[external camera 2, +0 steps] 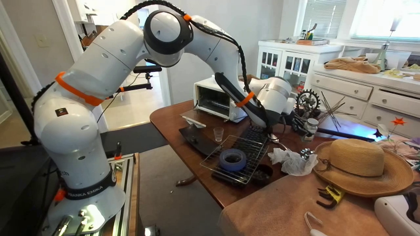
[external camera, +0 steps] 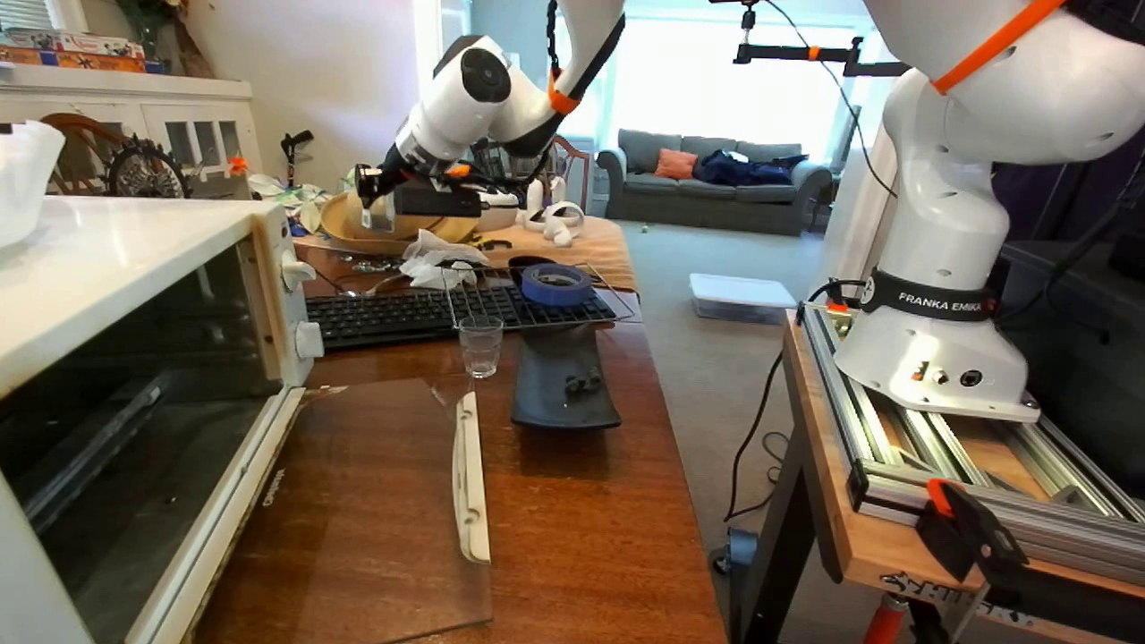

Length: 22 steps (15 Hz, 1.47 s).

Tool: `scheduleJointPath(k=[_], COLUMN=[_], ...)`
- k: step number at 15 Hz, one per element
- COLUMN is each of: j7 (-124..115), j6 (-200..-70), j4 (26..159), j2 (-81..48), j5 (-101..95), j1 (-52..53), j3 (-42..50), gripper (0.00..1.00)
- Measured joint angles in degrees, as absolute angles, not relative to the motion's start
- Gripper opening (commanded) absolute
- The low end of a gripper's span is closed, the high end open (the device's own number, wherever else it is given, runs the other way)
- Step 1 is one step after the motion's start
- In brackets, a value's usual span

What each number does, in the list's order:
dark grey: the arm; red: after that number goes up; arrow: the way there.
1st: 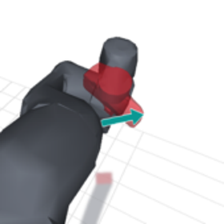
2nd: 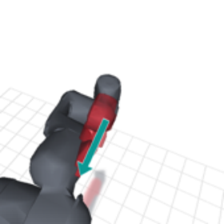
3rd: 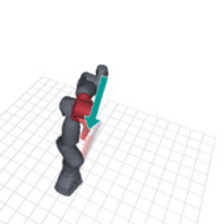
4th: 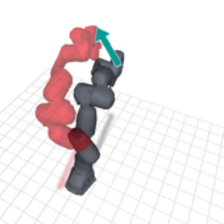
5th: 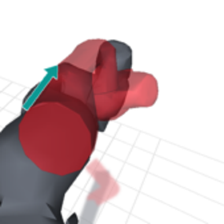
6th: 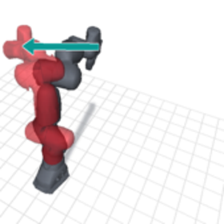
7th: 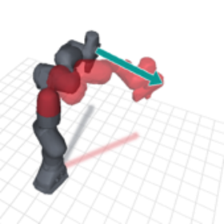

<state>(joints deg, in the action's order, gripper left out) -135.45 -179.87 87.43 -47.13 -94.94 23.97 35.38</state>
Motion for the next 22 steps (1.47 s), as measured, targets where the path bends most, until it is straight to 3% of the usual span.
scheduleJointPath(k=[7, 17, 22], j7=[-116.55, -76.98, -72.63], j6=[-175.47, -167.16, -163.14], j4=[84.13, 76.32, 67.16], j2=[-50.77, -51.47, -56.55], j5=[-79.88, -61.46, -58.28], j1=[20.10, 6.66, 5.09], j3=[30.39, 7.69, 4.91], gripper=[0.24, 0.24, 0.24])
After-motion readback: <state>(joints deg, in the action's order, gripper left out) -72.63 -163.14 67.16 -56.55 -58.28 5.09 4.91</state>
